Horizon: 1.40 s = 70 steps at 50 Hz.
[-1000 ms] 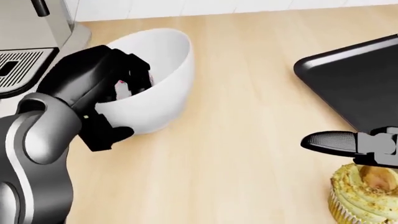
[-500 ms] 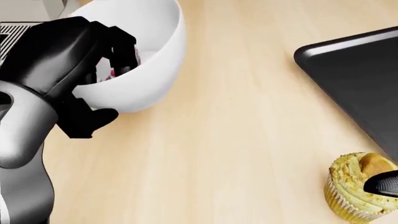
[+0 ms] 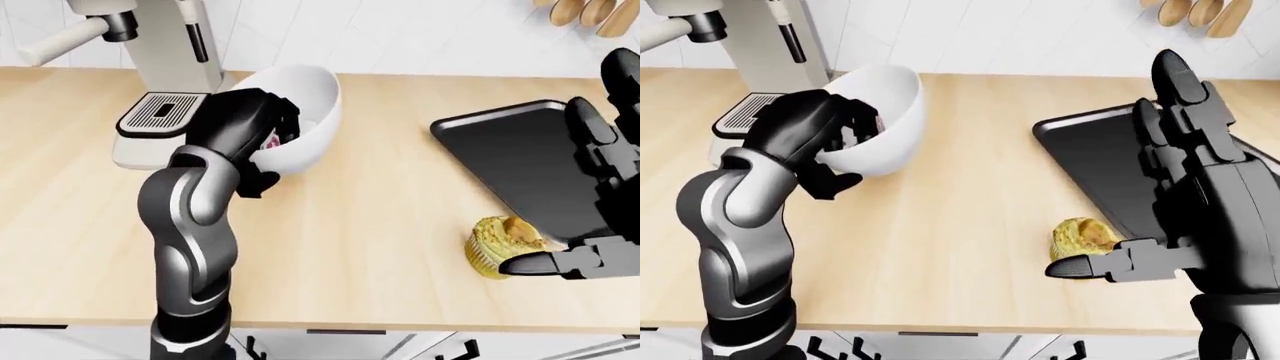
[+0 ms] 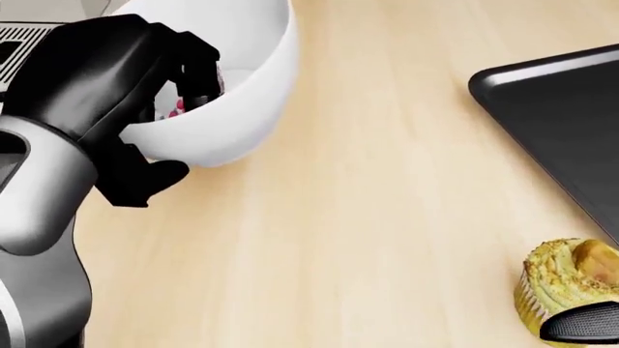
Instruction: Pick up the bowl with cake and place it on the tray. Pick up the cupcake and place it on the tray.
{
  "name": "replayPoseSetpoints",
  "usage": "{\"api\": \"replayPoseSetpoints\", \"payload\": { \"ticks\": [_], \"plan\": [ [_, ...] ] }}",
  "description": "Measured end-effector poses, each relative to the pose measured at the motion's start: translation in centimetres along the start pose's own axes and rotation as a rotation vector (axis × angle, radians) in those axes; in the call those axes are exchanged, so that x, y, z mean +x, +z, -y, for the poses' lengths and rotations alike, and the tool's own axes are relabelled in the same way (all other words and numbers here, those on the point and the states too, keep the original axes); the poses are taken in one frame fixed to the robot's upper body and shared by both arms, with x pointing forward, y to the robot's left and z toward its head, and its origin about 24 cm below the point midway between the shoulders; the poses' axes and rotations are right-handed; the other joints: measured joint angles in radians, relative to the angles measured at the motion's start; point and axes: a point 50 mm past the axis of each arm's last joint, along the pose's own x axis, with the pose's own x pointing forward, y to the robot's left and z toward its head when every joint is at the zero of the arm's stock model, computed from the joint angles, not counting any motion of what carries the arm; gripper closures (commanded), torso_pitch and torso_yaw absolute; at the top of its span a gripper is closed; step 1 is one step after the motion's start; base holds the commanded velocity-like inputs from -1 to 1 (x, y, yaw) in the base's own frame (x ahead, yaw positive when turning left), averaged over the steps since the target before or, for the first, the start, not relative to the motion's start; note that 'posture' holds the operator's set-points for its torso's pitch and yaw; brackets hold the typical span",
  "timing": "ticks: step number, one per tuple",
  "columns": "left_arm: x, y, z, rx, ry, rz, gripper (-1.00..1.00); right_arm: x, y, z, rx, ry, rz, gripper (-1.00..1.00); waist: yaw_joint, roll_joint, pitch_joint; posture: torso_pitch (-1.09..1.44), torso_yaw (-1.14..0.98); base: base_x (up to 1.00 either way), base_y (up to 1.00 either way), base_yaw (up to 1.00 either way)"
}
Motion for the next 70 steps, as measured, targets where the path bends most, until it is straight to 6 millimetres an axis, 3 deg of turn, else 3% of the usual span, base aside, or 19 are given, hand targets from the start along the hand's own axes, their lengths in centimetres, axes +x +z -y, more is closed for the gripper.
{"api": "replayPoseSetpoints", "payload": {
  "ticks": [13, 40, 50, 65, 70],
  "plan": [
    [0.0, 0.3, 0.1, 0.003, 0.005, 0.015, 1.00, -0.4, -0.9, -0.1, -0.067, 0.052, -0.081, -1.00, -0.004, 0.003, -0.004, 0.00, 0.00, 0.00, 0.00, 0.00],
    [0.1, 0.2, 0.4, 0.014, -0.006, 0.005, 1.00, -1.3, -6.2, -1.5, -0.122, 0.072, -0.272, -1.00, -0.004, 0.010, -0.012, 0.00, 0.00, 0.00, 0.00, 0.00],
    [0.0, 0.0, 0.7, 0.016, -0.014, 0.001, 1.00, -2.1, -6.9, -1.8, -0.135, 0.054, -0.289, -1.00, -0.006, 0.020, -0.018, 0.00, 0.00, 0.00, 0.00, 0.00],
    [-0.2, 0.1, 0.8, 0.017, -0.018, 0.003, 1.00, -3.0, -6.6, -1.8, -0.208, 0.049, -0.288, 0.15, -0.005, 0.016, -0.025, 0.00, 0.00, 0.00, 0.00, 0.00],
    [-0.3, 0.1, 0.7, 0.018, -0.016, 0.003, 1.00, -2.9, -6.6, -2.0, -0.206, 0.053, -0.277, 0.69, -0.005, 0.016, -0.026, 0.00, 0.00, 0.00, 0.00, 0.00]
  ]
}}
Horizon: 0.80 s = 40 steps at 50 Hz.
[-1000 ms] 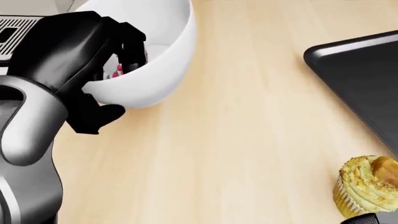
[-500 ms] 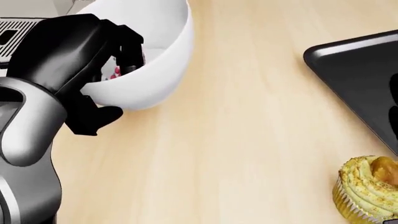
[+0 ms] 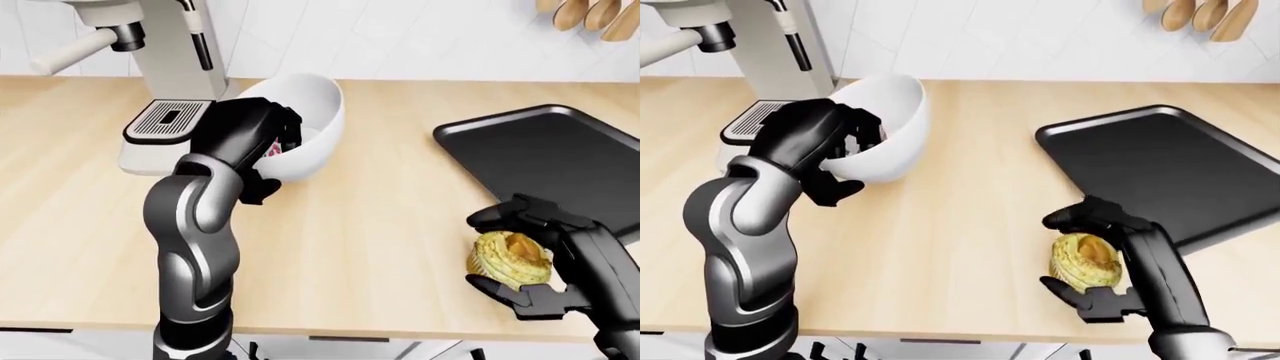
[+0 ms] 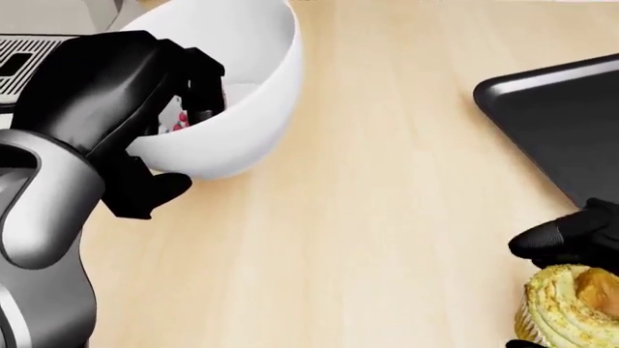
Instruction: Pick up the bowl with cake and place it on the tray. Pick up the cupcake and place it on the tray.
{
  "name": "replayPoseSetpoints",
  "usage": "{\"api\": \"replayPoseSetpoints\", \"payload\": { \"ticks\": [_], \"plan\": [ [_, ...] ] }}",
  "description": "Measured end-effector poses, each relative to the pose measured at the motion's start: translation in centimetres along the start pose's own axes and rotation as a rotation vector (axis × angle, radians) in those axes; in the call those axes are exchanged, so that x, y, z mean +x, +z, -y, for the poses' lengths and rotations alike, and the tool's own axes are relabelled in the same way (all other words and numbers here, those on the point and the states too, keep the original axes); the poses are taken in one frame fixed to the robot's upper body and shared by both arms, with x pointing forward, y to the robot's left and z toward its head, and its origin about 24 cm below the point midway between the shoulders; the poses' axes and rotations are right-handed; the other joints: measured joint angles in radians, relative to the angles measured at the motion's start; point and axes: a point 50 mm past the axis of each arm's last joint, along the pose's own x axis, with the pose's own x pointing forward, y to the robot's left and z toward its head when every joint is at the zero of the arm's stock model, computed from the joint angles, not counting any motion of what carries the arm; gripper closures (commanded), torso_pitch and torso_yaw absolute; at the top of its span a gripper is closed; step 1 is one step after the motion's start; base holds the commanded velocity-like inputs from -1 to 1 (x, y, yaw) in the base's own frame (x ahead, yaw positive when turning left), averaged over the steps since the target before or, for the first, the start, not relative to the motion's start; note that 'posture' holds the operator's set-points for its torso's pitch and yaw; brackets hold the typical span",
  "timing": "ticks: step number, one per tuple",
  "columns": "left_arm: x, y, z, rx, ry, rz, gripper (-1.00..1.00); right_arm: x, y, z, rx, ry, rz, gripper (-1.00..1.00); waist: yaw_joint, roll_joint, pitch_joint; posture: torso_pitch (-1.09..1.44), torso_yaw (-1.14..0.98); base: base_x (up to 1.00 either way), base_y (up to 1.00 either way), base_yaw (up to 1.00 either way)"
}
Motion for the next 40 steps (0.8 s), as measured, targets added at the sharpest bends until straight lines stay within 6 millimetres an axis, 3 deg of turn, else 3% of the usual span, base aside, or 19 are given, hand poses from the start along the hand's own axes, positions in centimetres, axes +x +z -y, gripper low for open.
{"api": "replayPoseSetpoints", "payload": {
  "ticks": [5, 14, 24, 30, 32, 36, 40],
  "plan": [
    [0.0, 0.0, 0.0, -0.001, 0.000, -0.001, 1.00, 0.3, 0.3, -0.3, 0.012, 0.019, 0.014, 1.00, -0.001, 0.002, 0.000, 0.00, 0.00, 0.00, 0.00, 0.00],
    [-0.4, 0.4, -0.1, -0.004, 0.003, 0.009, 1.00, 2.2, 2.2, 0.3, 0.055, 0.036, 0.087, 1.00, -0.004, 0.011, 0.016, 0.00, 0.00, 0.00, 0.00, 0.00],
    [-0.5, 0.9, -0.4, 0.001, -0.008, 0.021, 1.00, 3.1, 5.9, 1.9, 0.054, -0.004, 0.171, 1.00, -0.001, 0.004, 0.033, 0.00, 0.00, 0.00, 0.00, 0.00],
    [-0.7, 1.0, -0.6, 0.001, -0.003, 0.021, 1.00, 3.1, 6.6, 2.3, 0.081, -0.026, 0.181, 1.00, 0.003, 0.000, 0.039, 0.00, 0.00, -0.05, 0.00, 0.00],
    [-0.7, 0.9, -0.6, -0.001, 0.000, 0.015, 1.00, 3.1, 6.7, 2.3, 0.086, -0.024, 0.182, 1.00, -0.002, 0.001, 0.025, 0.00, 0.00, -0.61, 0.00, 0.00],
    [-0.5, 0.3, 0.0, -0.015, -0.022, -0.023, 1.00, 3.3, 6.8, 1.9, 0.088, 0.001, 0.176, 1.00, -0.017, 0.032, 0.015, 0.00, 0.00, -0.67, 0.00, 0.00],
    [-0.4, 0.5, 0.1, -0.016, -0.035, -0.009, 1.00, 3.3, 7.1, 1.7, 0.086, -0.001, 0.182, 1.00, -0.035, 0.007, 0.019, 0.00, 0.00, -0.68, 0.00, 0.00]
  ]
}}
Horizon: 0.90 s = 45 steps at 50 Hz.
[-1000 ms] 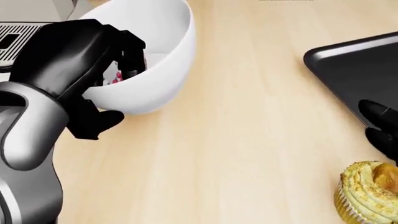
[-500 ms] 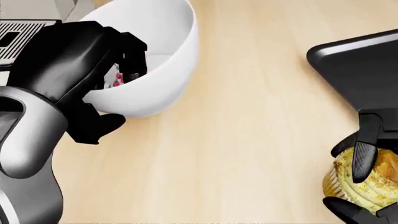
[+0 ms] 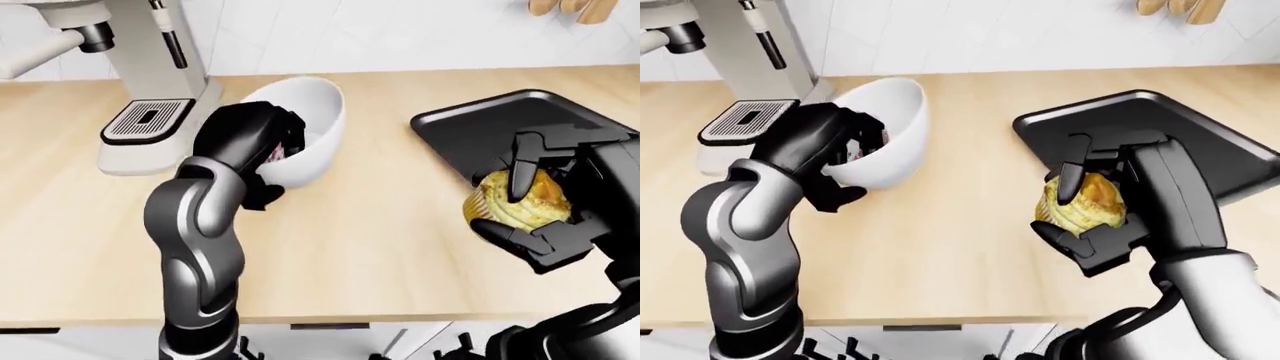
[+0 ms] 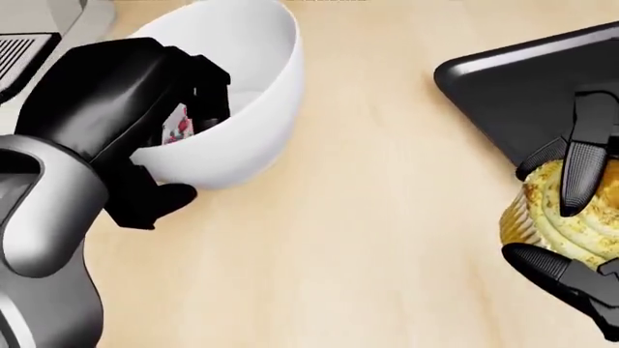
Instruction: Pick up the bowl with cake and place it on the tray. Pick up the cupcake and place it on the tray.
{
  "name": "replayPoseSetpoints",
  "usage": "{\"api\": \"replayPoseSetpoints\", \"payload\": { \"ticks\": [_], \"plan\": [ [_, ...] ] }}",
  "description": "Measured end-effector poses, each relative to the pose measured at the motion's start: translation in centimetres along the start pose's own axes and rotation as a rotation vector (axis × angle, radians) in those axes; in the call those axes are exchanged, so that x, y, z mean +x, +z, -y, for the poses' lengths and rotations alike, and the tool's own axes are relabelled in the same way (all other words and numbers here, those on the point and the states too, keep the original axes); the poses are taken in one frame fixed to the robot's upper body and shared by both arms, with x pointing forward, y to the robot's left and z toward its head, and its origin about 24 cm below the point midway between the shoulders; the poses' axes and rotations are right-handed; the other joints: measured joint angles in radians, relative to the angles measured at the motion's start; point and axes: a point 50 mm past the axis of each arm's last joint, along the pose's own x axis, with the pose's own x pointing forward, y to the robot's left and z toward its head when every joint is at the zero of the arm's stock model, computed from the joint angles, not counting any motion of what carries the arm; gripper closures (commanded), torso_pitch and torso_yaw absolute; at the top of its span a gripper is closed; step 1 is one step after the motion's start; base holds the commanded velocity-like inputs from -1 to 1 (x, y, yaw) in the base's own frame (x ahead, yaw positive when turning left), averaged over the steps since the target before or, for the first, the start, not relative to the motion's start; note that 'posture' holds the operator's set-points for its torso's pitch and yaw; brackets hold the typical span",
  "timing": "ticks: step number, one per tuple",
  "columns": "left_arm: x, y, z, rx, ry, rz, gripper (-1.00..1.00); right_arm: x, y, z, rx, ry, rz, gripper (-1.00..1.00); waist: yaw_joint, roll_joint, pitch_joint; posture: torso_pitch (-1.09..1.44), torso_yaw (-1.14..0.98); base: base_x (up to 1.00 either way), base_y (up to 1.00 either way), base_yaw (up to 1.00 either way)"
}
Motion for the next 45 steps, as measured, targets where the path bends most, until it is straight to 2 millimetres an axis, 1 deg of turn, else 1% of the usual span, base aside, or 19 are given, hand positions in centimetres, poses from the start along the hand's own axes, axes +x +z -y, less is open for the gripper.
{"api": "replayPoseSetpoints", "payload": {
  "ticks": [3, 5, 7, 9, 12, 14, 16, 17, 18, 19, 22, 25, 30, 33, 34, 35, 39, 42, 45],
  "plan": [
    [-0.1, 0.3, -0.2, 0.006, 0.011, 0.018, 1.00, 0.1, 0.4, 0.0, -0.003, 0.000, 0.015, 1.00, -0.014, -0.042, 0.001, 0.00, 0.00, -0.68, 0.00, 0.00],
    [-0.1, 0.7, -0.2, 0.003, 0.011, 0.037, 1.00, 0.0, 0.3, 0.1, -0.006, -0.010, 0.000, 1.00, -0.030, -0.033, 0.007, 0.00, 0.00, -0.72, 0.00, 0.00],
    [0.1, 1.2, 0.1, 0.008, -0.009, 0.065, 1.00, -0.1, 0.0, 0.2, 0.002, -0.021, -0.025, 1.00, -0.036, -0.058, -0.001, 0.00, 0.00, -0.76, 0.00, 0.00],
    [0.1, 1.3, 0.0, 0.010, -0.017, 0.073, 1.00, 0.1, 0.2, 0.1, -0.001, -0.016, -0.014, 1.00, -0.028, -0.065, -0.009, 0.00, 0.00, -0.77, 0.00, 0.00],
    [0.0, 1.2, -0.1, 0.011, -0.015, 0.074, 1.00, 0.1, 0.7, 0.1, -0.009, -0.011, 0.015, 1.00, -0.010, -0.039, -0.001, 0.00, 0.00, -0.50, 0.00, 0.00],
    [-0.1, 1.2, -0.3, 0.012, -0.005, 0.071, 1.00, 0.2, 0.7, 0.1, -0.002, -0.014, 0.011, 1.00, 0.003, -0.013, 0.017, 0.00, 0.00, -0.22, -0.18, 0.00],
    [-0.2, 1.1, -0.6, 0.015, 0.004, 0.064, 1.00, 0.2, 0.7, 0.2, 0.009, -0.022, 0.006, 1.00, 0.015, 0.030, 0.046, 0.00, 0.00, -0.14, -0.46, 0.00],
    [-0.4, 1.0, -0.7, 0.015, 0.017, 0.060, 1.00, 0.2, 0.8, 0.2, 0.011, -0.024, 0.012, 1.00, 0.021, 0.057, 0.052, 0.00, 0.00, -0.15, -0.50, 0.00],
    [-0.5, 0.9, -0.9, 0.018, 0.030, 0.055, 1.00, 0.1, 0.9, 0.1, 0.013, -0.021, 0.020, 1.00, 0.035, 0.074, 0.050, 0.00, 0.00, -0.14, -0.55, 0.00],
    [-0.6, 0.6, -0.9, 0.018, 0.037, 0.043, 1.00, 0.1, 0.8, -0.1, 0.019, -0.009, 0.017, 1.00, 0.047, 0.068, 0.050, 0.00, 0.00, -0.14, -0.57, 0.00],
    [-0.5, -0.4, -0.5, 0.007, 0.020, -0.008, 1.00, 0.3, 0.7, -0.3, 0.024, 0.011, 0.012, 1.00, 0.050, 0.062, 0.021, 0.00, 0.00, -0.10, -0.72, 0.00],
    [-0.4, -0.8, -0.4, 0.004, 0.019, -0.034, 1.00, 0.2, 0.8, -0.3, 0.016, 0.000, 0.025, 1.00, 0.059, 0.045, 0.025, 0.00, 0.00, 0.00, -0.79, 0.00],
    [-0.4, -1.0, -0.4, 0.005, 0.033, -0.041, 1.00, 0.3, 0.7, -0.5, 0.022, 0.010, 0.037, 1.00, 0.079, -0.002, 0.041, 0.00, 0.00, 0.00, -0.80, 0.00],
    [-0.2, -1.1, -0.3, 0.006, 0.030, -0.040, 1.00, 0.4, 0.5, -0.6, 0.029, 0.014, 0.038, 1.00, 0.087, -0.031, 0.038, 0.00, 0.00, 0.00, -0.81, 0.00],
    [-0.2, -1.0, -0.4, 0.008, 0.032, -0.039, 1.00, 0.4, 0.5, -0.6, 0.030, 0.012, 0.039, 1.00, 0.088, -0.050, 0.032, 0.00, 0.00, 0.00, -0.81, 0.00],
    [-0.1, -0.9, -0.5, 0.010, 0.037, -0.033, 1.00, 0.4, 0.4, -0.6, 0.029, 0.007, 0.039, 1.00, 0.086, -0.079, 0.024, 0.00, 0.00, 0.00, -0.80, 0.00],
    [0.2, 0.4, 0.5, 0.012, -0.003, 0.035, 1.00, 0.1, -0.5, -0.3, 0.039, -0.032, -0.001, 1.00, 0.055, -0.060, 0.029, 0.00, 0.00, 0.00, -0.81, 0.00],
    [0.7, 0.7, 0.7, 0.014, -0.038, 0.063, 1.00, 0.3, 0.0, -0.4, 0.030, -0.025, 0.033, 1.00, 0.051, -0.018, 0.039, 0.00, 0.00, 0.00, -0.81, 0.00],
    [0.7, 0.7, 0.4, 0.014, -0.028, 0.063, 1.00, 0.3, 0.0, -0.5, 0.027, -0.016, 0.041, 1.00, 0.045, 0.008, 0.049, 0.00, 0.00, 0.00, -0.73, 0.00]
  ]
}}
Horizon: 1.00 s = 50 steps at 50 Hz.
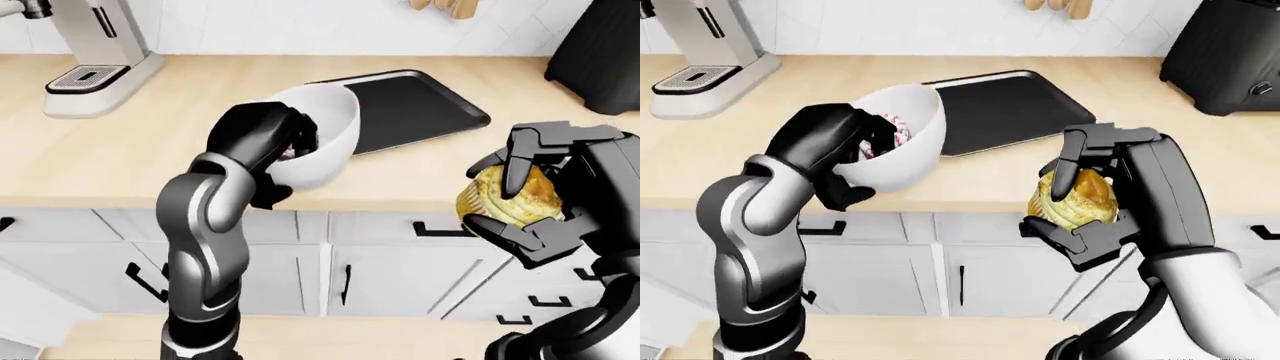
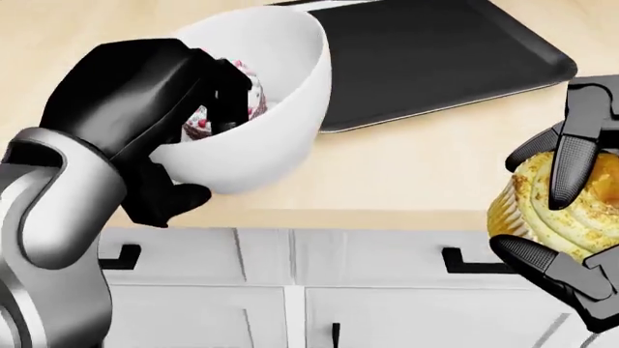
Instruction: Pick up the bowl with cake and place it on the tray. Pick up the cupcake and place it on the tray.
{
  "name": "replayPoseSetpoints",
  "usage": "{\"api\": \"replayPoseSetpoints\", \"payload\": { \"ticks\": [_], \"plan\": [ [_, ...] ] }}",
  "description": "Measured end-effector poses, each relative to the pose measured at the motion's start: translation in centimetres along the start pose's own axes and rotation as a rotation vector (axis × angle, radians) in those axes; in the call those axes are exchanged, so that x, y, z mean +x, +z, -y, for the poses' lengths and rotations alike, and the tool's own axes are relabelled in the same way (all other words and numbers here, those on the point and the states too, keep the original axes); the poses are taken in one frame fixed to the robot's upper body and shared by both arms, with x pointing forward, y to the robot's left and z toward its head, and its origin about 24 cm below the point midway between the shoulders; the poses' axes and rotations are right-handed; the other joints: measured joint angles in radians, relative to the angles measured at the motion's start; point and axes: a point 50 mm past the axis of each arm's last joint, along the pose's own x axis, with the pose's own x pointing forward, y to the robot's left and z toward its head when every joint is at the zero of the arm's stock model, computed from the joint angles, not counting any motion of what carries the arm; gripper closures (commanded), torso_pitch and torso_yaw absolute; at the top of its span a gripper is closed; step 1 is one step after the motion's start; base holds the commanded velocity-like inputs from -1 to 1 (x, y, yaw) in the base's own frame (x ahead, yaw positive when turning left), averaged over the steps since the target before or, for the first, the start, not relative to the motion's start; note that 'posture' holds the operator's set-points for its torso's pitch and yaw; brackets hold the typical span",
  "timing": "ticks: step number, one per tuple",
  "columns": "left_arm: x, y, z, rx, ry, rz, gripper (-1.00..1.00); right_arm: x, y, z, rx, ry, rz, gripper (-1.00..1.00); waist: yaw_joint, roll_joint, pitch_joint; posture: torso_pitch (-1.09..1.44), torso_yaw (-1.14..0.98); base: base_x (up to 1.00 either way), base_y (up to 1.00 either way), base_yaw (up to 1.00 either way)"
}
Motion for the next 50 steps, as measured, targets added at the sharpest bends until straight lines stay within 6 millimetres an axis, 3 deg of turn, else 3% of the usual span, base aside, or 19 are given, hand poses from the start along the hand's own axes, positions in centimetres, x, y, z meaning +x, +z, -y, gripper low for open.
{"api": "replayPoseSetpoints", "payload": {
  "ticks": [2, 6, 9, 11, 14, 17, 18, 21, 23, 24, 27, 30, 33, 39, 42, 48, 50],
  "plan": [
    [-0.1, -0.1, -0.3, 0.002, 0.019, -0.006, 1.00, 0.1, 0.0, -0.1, 0.002, 0.001, 0.001, 1.00, -0.001, 0.014, -0.007, 0.00, 0.00, 0.00, -0.33, 0.00],
    [-0.3, -0.8, -0.7, -0.001, 0.051, -0.033, 1.00, 0.1, -0.1, -0.5, 0.001, 0.013, 0.006, 1.00, -0.019, 0.007, 0.001, 0.00, 0.00, 0.00, 0.00, 0.00],
    [0.0, -0.9, -0.5, -0.008, 0.026, -0.038, 1.00, 0.1, -0.4, -0.5, 0.003, 0.001, -0.011, 1.00, -0.023, -0.046, -0.006, 0.00, 0.00, 0.00, 0.00, 0.54],
    [0.2, -0.6, -0.6, -0.005, 0.009, -0.025, 1.00, 0.2, -0.2, -0.4, -0.002, -0.017, 0.003, 1.00, -0.015, -0.068, -0.004, 0.00, 0.00, 0.00, 0.00, 0.78],
    [0.0, -0.4, -1.3, 0.005, 0.028, -0.012, 1.00, 0.3, 0.2, -0.7, -0.007, -0.006, 0.031, 1.00, -0.004, -0.064, -0.003, 0.00, 0.00, 0.00, 0.00, 0.86],
    [-0.4, -0.6, -2.5, 0.019, 0.086, -0.023, 1.00, 0.4, 0.4, -0.9, -0.004, 0.011, 0.043, 1.00, 0.001, -0.037, -0.013, 0.00, 0.00, 0.00, 0.00, 0.95],
    [-0.6, -0.8, -2.8, 0.020, 0.107, -0.034, 1.00, 0.4, 0.2, -1.1, 0.003, 0.021, 0.037, 1.00, -0.001, -0.057, -0.001, 0.00, 0.00, 0.00, 0.00, 0.95],
    [-0.8, -1.6, -2.8, 0.016, 0.117, -0.081, 1.00, 0.5, -0.2, -1.2, 0.017, 0.035, 0.013, 1.00, -0.016, -0.097, -0.001, 0.00, 0.00, 0.00, 0.00, 0.36],
    [-0.6, -1.7, -3.3, 0.018, 0.132, -0.097, 1.00, 0.6, 0.1, -0.9, 0.008, 0.020, 0.025, 1.00, -0.039, -0.113, 0.028, 0.00, 0.00, 0.00, 0.00, 0.00],
    [-0.6, -1.7, -3.3, 0.014, 0.136, -0.099, 1.00, 0.6, 0.1, -0.7, 0.001, 0.014, 0.019, 1.00, -0.046, -0.111, 0.041, 0.00, 0.00, 0.00, 0.00, 0.00],
    [0.4, -1.2, -2.8, 0.015, 0.072, -0.070, 1.00, 0.8, 0.4, -0.3, -0.001, -0.012, 0.009, 1.00, -0.051, -0.110, 0.007, 0.00, 0.00, 0.00, 0.00, 0.00],
    [1.0, -0.5, -3.4, 0.038, 0.057, -0.026, 1.00, 1.1, 1.9, -0.4, -0.025, -0.008, 0.069, 1.00, -0.044, -0.082, -0.009, 0.00, 0.00, 0.00, 0.00, 0.00],
    [0.9, -0.4, -4.3, 0.055, 0.090, -0.009, 1.00, 1.5, 2.5, -0.7, -0.029, 0.012, 0.083, 1.00, -0.045, -0.054, -0.006, 0.00, 0.00, 0.00, 0.00, 0.00],
    [1.2, -0.6, -5.5, 0.073, 0.142, -0.021, 1.00, 2.3, 2.8, -0.3, -0.006, -0.015, 0.061, 1.00, -0.057, -0.019, 0.022, 0.00, 0.00, 0.00, 0.00, 0.00],
    [1.6, -0.5, -5.6, 0.078, 0.136, -0.011, 1.00, 3.2, 3.0, -0.3, 0.002, -0.020, 0.062, 1.00, -0.063, 0.027, 0.004, 0.00, 0.00, 0.00, 0.00, 0.00],
    [2.4, -2.1, -4.2, 0.067, 0.088, -0.072, 1.00, 5.9, 2.2, -1.2, 0.016, 0.027, 0.015, 1.00, -0.022, -0.038, -0.019, 0.00, 0.00, 0.00, 0.00, 0.00],
    [2.7, -2.5, -3.8, 0.061, 0.081, -0.086, 1.00, 6.4, 2.3, -1.0, 0.014, 0.015, 0.018, 1.00, -0.015, -0.048, -0.013, 0.00, 0.00, 0.00, 0.00, 0.00]
  ]
}}
